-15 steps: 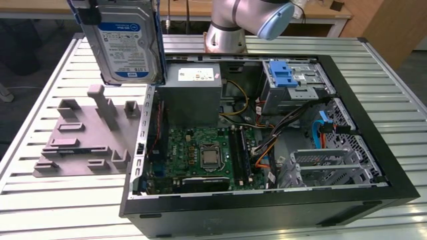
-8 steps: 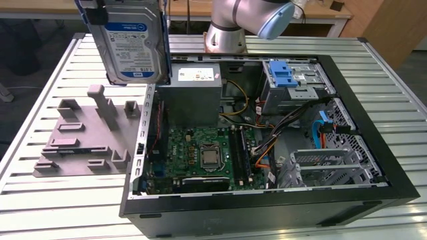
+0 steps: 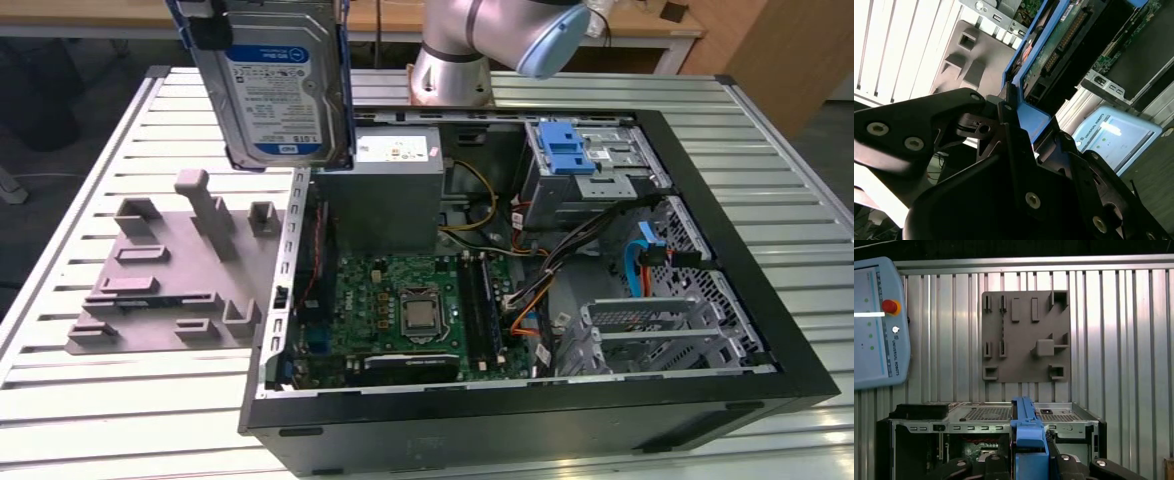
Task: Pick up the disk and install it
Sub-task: 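Pick up the disk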
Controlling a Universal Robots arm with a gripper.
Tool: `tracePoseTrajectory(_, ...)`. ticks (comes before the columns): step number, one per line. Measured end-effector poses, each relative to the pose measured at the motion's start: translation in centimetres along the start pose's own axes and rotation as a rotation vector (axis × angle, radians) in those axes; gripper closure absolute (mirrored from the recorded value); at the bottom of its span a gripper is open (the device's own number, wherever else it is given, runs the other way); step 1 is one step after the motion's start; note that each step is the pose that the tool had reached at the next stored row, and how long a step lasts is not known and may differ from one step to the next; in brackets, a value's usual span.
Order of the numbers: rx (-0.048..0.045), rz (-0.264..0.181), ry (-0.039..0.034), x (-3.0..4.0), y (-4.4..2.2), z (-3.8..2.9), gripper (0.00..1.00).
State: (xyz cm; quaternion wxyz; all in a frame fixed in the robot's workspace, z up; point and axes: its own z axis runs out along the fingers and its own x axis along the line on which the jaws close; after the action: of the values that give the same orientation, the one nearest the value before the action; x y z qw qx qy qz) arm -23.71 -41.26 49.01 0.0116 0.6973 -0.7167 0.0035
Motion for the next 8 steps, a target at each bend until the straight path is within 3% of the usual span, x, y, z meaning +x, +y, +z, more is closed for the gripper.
tracePoseTrajectory(8, 0.0000, 0.000, 0.0000, -0.03, -1.07, -0.01, 0.64)
